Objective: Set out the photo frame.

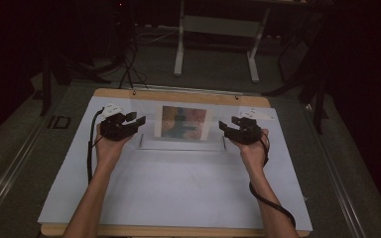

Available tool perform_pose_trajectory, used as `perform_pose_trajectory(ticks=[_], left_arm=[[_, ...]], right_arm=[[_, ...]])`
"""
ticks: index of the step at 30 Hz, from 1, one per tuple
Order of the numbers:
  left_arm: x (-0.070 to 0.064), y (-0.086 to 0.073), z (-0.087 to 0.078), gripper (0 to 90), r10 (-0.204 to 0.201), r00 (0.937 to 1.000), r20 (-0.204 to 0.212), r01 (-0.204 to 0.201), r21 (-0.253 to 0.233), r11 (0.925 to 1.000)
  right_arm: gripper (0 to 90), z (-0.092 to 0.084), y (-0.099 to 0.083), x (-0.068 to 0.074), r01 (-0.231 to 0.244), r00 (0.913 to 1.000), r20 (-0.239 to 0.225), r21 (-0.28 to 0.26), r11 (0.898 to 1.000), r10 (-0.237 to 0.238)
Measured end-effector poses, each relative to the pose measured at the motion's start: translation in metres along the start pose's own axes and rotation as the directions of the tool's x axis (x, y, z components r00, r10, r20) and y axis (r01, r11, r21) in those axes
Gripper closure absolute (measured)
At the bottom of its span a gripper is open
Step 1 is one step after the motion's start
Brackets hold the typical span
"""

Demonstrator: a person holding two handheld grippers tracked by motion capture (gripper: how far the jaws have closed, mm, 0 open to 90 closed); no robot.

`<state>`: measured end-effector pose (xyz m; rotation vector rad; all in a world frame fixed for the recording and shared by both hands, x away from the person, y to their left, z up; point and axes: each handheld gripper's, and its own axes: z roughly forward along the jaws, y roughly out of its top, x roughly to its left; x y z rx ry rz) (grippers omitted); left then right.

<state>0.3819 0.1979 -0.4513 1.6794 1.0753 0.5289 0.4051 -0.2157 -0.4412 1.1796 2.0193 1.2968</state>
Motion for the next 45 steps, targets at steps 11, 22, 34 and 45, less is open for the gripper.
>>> perform_pose_trajectory(ticks=[11, 22, 34, 45], left_arm=[[-0.008, -0.002, -0.003, 54.4, -0.007, 1.0000, 0.006, 0.007, 0.013, 0.9999], [-0.012, -0.008, -0.007, 54.0, -0.006, 1.0000, -0.003, 0.006, 0.005, 1.0000], [-0.001, -0.010, -0.007, 52.3, -0.030, 0.9995, -0.002, 0.030, -0.043, 0.9986], [0.002, -0.010, -0.013, 47.9, -0.057, 0.9984, 0.001, 0.057, -0.046, 0.9973]], right_arm=[[41.1, -0.009, -0.008, 0.002, -0.027, 0.9996, -0.001, 0.015, 1.000, 0.027], [40.3, -0.010, -0.011, 0.000, -0.024, 0.9996, -0.015, 0.009, 1.000, 0.024], [44.5, -0.012, -0.012, 0.000, -0.027, 0.9995, -0.018, 0.011, 1.000, 0.027], [44.5, -0.015, -0.012, -0.003, -0.027, 0.9988, -0.041, 0.016, 1.000, 0.028]])
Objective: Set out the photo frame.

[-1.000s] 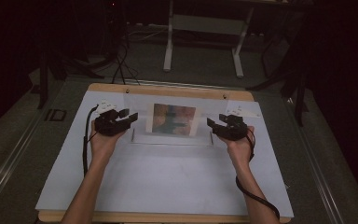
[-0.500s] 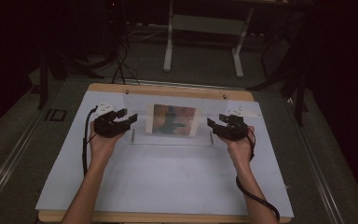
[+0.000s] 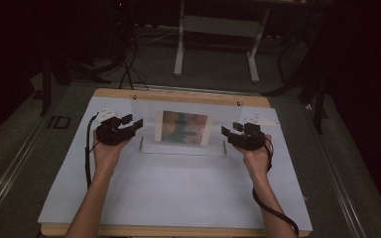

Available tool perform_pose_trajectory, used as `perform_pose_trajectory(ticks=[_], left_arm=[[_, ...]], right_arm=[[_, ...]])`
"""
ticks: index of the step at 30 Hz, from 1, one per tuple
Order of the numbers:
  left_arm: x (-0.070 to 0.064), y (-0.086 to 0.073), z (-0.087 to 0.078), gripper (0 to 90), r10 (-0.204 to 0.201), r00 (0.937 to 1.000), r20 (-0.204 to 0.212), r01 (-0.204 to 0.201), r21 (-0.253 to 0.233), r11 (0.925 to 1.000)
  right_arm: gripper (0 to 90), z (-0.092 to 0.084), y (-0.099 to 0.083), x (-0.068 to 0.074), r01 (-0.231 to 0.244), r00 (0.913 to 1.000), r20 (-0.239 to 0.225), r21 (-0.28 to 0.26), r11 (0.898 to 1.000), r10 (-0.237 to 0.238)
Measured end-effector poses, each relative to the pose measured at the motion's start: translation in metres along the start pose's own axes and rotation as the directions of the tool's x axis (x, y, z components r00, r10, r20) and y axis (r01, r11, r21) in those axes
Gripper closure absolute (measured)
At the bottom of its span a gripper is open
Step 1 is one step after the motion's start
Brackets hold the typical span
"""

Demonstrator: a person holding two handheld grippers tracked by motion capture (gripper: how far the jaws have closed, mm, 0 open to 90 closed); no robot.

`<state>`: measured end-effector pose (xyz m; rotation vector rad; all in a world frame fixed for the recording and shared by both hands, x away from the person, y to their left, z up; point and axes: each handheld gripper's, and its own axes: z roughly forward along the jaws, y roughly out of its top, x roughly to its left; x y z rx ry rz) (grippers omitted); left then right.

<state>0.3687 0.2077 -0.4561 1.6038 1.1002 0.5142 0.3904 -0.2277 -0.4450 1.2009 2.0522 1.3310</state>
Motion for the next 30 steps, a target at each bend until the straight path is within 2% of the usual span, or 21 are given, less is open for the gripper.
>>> perform_pose_trajectory(ticks=[12, 20, 30], left_arm=[[0.011, 0.001, -0.022, 46.4, -0.021, 0.9998, 0.001, 0.021, -0.029, 0.9994], [0.010, 0.002, -0.026, 45.7, -0.012, 0.9999, -0.006, 0.012, -0.028, 0.9995], [0.015, 0.002, -0.030, 45.7, -0.027, 0.9995, -0.014, 0.027, -0.042, 0.9988]], right_arm=[[43.4, -0.012, 0.002, -0.008, -0.009, 0.9999, 0.004, -0.012, 1.000, 0.009], [40.6, -0.017, 0.004, -0.011, -0.017, 0.9998, 0.009, -0.029, 0.999, 0.017], [37.1, -0.021, 0.005, -0.015, -0.031, 0.9995, 0.009, -0.028, 0.999, 0.031]])
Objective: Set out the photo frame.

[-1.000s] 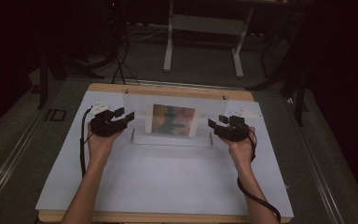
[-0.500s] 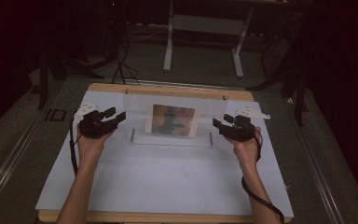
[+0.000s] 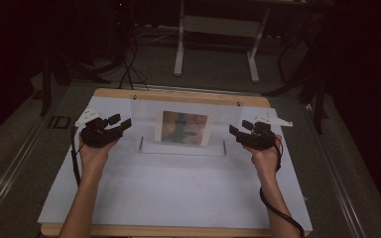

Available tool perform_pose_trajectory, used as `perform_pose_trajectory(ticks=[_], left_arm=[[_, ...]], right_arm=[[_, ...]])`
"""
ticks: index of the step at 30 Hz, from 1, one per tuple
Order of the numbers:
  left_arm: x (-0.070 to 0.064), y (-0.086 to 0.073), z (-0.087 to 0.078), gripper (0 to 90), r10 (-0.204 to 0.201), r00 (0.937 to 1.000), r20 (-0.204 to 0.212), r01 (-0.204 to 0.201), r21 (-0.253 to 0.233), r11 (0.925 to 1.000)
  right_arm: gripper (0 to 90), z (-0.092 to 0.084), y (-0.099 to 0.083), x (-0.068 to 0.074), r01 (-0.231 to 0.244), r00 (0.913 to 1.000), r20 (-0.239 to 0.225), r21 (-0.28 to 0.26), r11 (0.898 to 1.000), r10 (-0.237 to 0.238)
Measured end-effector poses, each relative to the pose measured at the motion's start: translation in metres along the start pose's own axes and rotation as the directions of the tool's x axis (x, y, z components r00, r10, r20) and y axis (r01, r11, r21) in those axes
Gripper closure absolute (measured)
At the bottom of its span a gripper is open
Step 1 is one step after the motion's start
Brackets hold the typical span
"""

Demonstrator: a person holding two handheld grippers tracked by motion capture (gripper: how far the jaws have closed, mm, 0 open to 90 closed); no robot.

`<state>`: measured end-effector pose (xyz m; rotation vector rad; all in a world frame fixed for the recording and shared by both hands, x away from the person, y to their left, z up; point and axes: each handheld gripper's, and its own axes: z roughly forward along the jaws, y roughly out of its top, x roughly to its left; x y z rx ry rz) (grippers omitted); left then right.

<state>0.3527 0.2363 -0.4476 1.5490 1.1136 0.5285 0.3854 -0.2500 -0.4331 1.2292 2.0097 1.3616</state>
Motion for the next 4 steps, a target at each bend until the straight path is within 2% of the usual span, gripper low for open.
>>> perform_pose_trajectory(ticks=[4], left_arm=[[0.0013, -0.0001, -0.0006, 45.7, -0.001, 1.0000, -0.004, 0.001, 0.000, 1.0000]], right_arm=[[36.0, 0.0003, 0.0002, -0.0008, -0.001, 1.0000, -0.002, 0.001, 1.000, 0.001]])
